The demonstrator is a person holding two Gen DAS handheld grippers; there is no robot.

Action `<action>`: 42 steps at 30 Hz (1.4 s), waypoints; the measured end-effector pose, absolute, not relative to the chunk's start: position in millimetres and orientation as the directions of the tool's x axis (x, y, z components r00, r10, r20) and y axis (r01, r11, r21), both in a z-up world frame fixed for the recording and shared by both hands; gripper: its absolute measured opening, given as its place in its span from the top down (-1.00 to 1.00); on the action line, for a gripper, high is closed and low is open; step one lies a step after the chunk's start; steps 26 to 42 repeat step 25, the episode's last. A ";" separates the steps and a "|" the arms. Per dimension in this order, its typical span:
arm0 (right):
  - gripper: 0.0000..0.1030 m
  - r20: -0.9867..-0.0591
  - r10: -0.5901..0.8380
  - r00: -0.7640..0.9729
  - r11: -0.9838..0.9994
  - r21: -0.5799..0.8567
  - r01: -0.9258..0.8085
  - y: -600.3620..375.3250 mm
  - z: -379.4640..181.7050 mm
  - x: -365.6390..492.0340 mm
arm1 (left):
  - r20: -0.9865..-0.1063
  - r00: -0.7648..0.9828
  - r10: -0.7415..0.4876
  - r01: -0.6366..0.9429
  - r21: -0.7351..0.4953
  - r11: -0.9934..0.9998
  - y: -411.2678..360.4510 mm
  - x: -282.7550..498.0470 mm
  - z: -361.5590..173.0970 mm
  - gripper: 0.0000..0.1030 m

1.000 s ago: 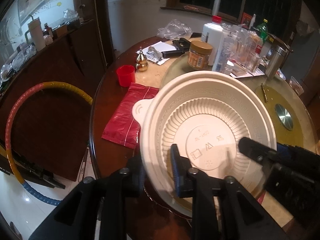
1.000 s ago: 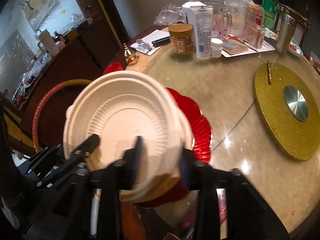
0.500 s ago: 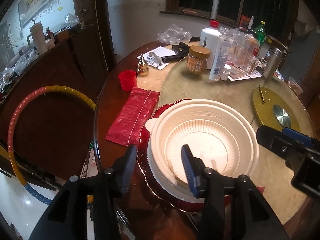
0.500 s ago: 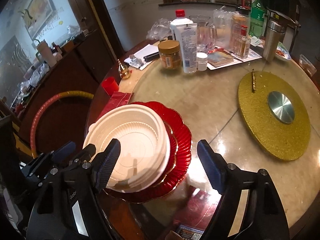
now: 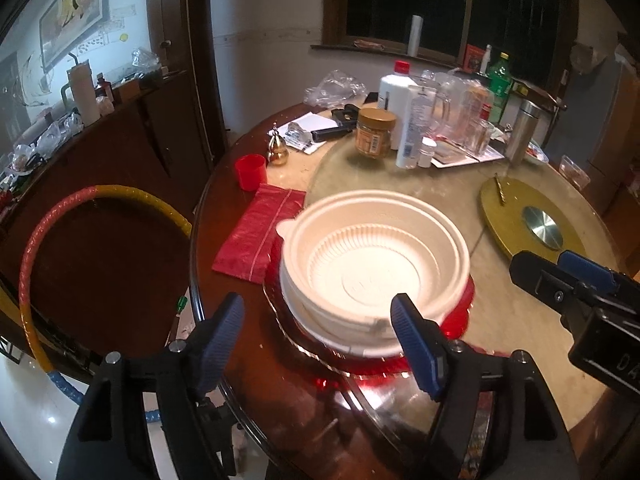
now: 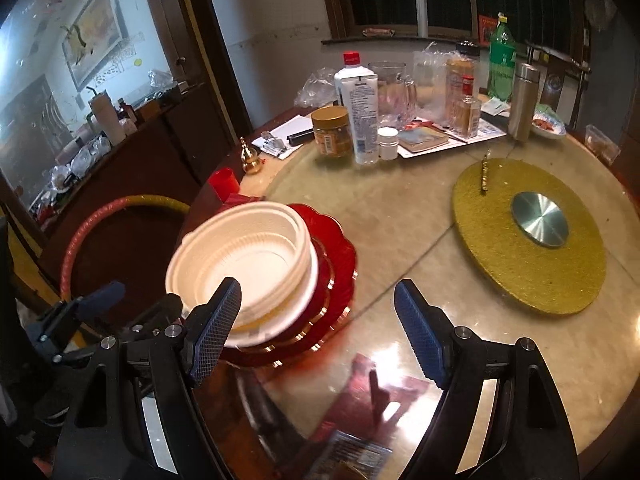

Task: Organize plates and bowls
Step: 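Withdraw both open tools from the stacked bowls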

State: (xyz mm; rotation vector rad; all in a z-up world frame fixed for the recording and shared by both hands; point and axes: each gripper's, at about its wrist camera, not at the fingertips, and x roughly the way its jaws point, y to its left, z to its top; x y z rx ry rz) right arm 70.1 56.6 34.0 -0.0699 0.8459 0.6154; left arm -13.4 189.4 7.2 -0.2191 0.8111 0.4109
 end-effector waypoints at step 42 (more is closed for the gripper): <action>-0.56 -0.709 0.472 0.524 0.798 0.092 -0.595 61.6 28.6 56.7 | -0.727 0.630 0.274 -0.407 -0.009 0.913 170.1 -17.6 -1.1 -0.99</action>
